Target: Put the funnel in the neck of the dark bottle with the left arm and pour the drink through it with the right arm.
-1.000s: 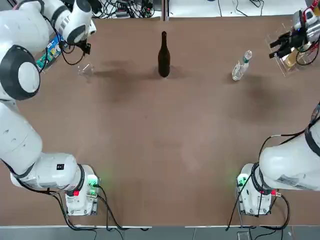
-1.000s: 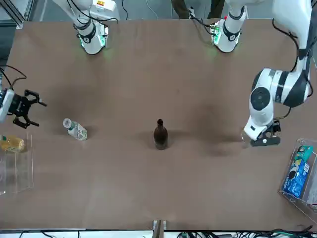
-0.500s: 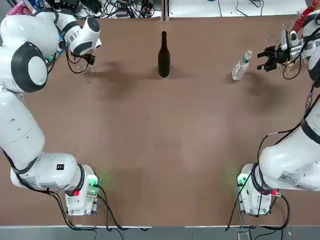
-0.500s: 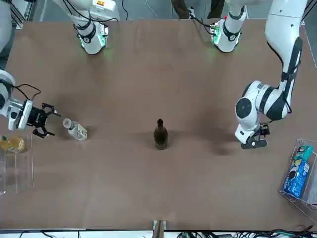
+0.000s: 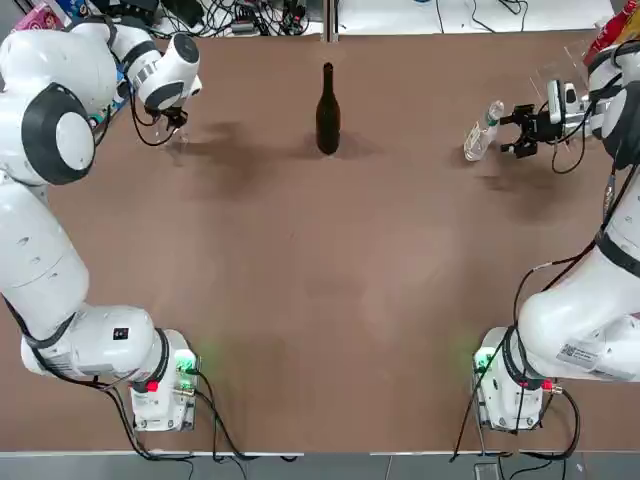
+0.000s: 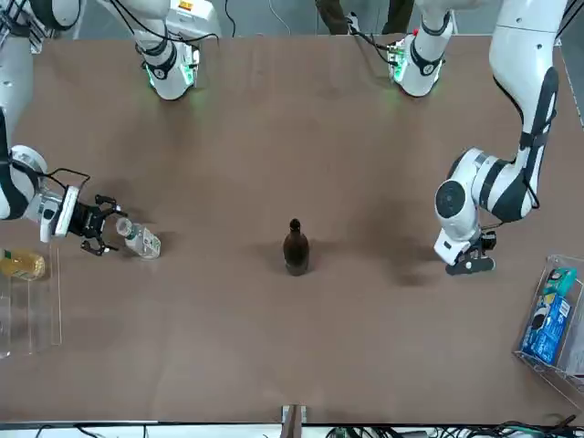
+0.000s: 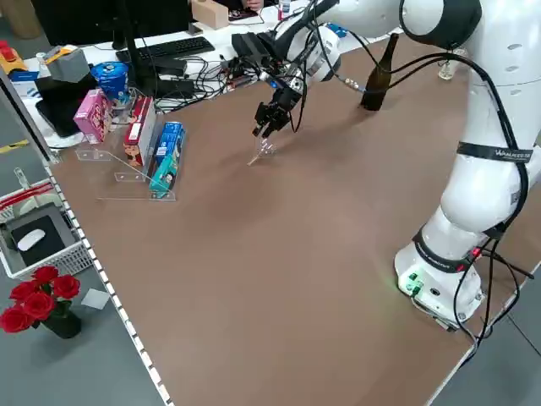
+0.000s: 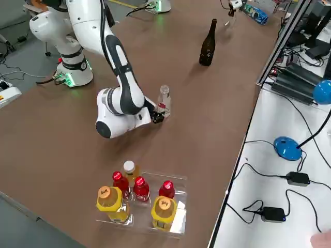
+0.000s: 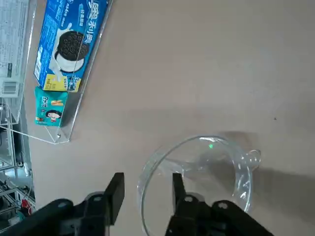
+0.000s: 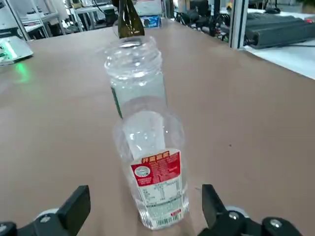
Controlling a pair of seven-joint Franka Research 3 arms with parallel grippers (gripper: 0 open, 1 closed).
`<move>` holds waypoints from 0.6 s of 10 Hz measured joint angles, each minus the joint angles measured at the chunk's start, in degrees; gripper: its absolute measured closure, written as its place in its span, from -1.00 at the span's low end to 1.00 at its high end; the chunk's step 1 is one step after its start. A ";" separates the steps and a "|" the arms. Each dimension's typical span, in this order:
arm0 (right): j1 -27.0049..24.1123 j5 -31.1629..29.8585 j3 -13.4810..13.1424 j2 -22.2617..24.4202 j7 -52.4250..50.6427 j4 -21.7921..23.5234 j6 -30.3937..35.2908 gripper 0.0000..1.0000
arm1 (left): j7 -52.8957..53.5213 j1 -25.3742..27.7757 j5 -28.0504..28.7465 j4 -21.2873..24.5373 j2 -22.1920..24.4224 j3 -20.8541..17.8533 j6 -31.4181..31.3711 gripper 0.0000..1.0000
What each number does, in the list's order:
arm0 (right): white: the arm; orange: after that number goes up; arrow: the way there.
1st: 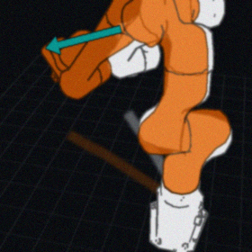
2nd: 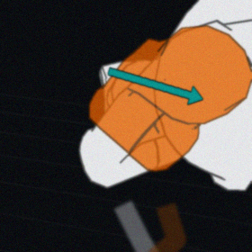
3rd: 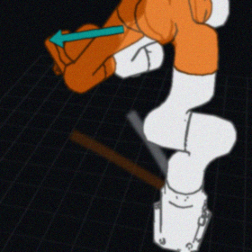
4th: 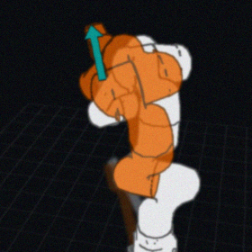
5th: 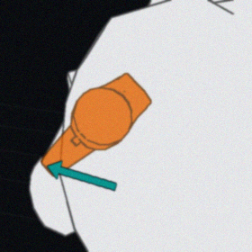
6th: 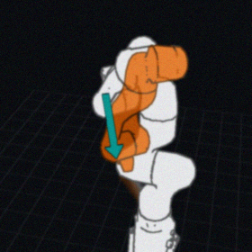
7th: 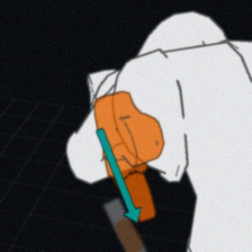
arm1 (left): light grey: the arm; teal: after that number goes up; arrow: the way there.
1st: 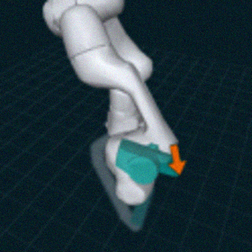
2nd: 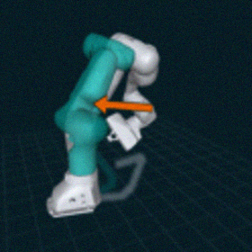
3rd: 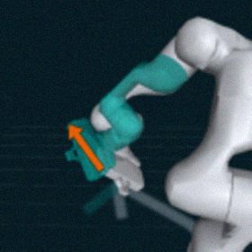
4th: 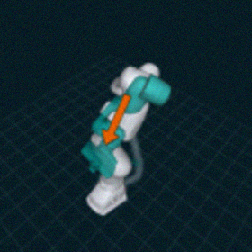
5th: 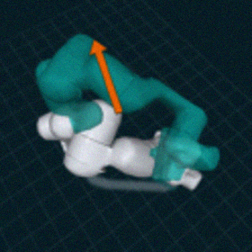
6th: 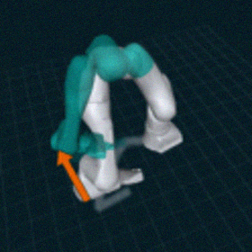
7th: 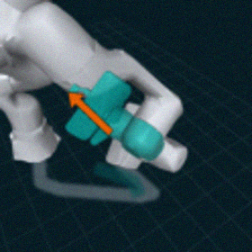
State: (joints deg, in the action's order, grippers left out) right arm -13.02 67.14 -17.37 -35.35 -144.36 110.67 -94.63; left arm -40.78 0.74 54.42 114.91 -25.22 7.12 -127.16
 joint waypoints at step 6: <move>0.38 2.90 0.61 -4.67 -6.01 -3.62 3.27 -1.00 | 0.08 0.14 1.05 0.55 0.79 -0.20 2.88 0.88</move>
State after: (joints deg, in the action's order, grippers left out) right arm -12.64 70.04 -16.77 -40.02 -150.37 107.05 -91.36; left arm -40.70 0.88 55.46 115.46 -24.44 6.92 -124.27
